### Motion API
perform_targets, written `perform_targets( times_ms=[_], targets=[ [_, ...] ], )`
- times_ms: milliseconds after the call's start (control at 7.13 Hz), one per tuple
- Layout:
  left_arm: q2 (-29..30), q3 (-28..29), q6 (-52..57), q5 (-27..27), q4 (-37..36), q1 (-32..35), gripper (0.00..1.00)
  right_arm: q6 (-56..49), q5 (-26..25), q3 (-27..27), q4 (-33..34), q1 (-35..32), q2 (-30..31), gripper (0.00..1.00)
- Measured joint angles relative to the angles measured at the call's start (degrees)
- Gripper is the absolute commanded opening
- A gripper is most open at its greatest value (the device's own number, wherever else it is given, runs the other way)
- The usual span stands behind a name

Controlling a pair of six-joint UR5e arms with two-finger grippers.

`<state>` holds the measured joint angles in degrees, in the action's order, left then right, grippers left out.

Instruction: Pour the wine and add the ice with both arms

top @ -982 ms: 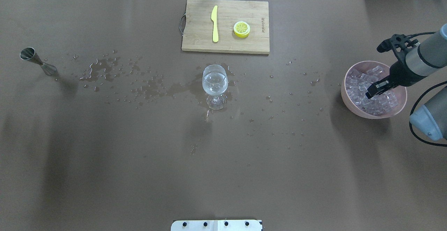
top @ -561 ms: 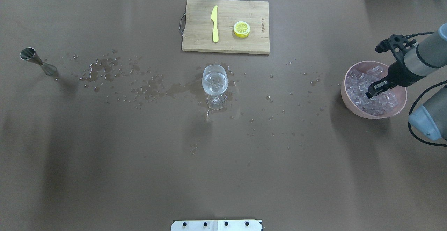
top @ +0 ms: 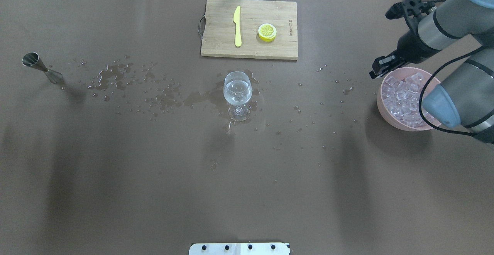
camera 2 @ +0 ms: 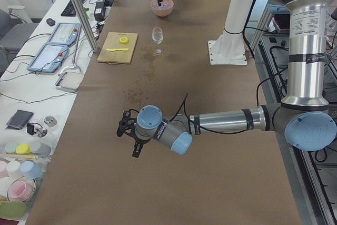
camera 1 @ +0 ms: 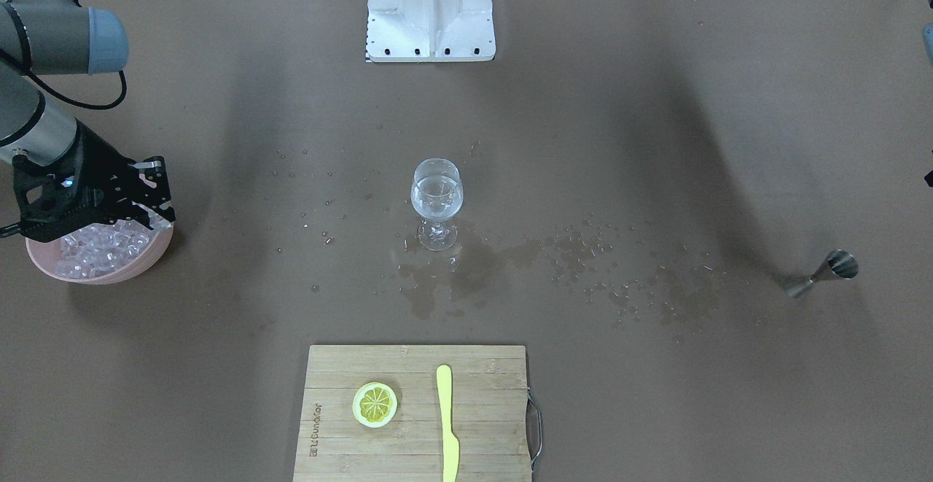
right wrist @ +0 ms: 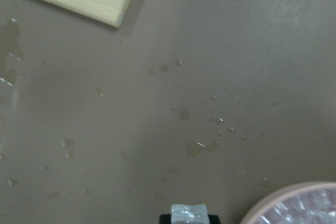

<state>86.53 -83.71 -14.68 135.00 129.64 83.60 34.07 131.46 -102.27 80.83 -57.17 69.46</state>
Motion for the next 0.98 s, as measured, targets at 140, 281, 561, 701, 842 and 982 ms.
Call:
perform_targets(
  times_ms=[140,281,561,701,842,982],
  targets=[
    [0.02,0.21,0.0,0.0,0.02,-0.04,0.98,7.37,-0.23,-0.06,1.19,1.64,-4.7,0.0],
    [0.03,0.5,0.0,0.03,0.08,-0.07,0.98,14.34,-1.28,0.07,1.65,3.84,-8.84,0.0],
    [0.07,1.35,0.0,0.08,0.21,-0.13,0.98,27.24,-6.68,1.5,1.91,9.28,-17.23,0.0],
    [0.08,1.83,0.05,0.08,0.37,-0.16,0.98,32.0,-9.16,4.32,1.97,11.37,-22.27,0.0],
    [0.07,1.97,0.0,0.09,0.56,-0.17,0.98,35.56,-10.58,8.32,2.0,12.73,-27.39,0.0],
    [0.1,1.97,-0.1,0.09,0.65,-0.18,0.98,37.99,-11.8,11.29,1.97,13.87,-30.92,0.0]
  ],
)
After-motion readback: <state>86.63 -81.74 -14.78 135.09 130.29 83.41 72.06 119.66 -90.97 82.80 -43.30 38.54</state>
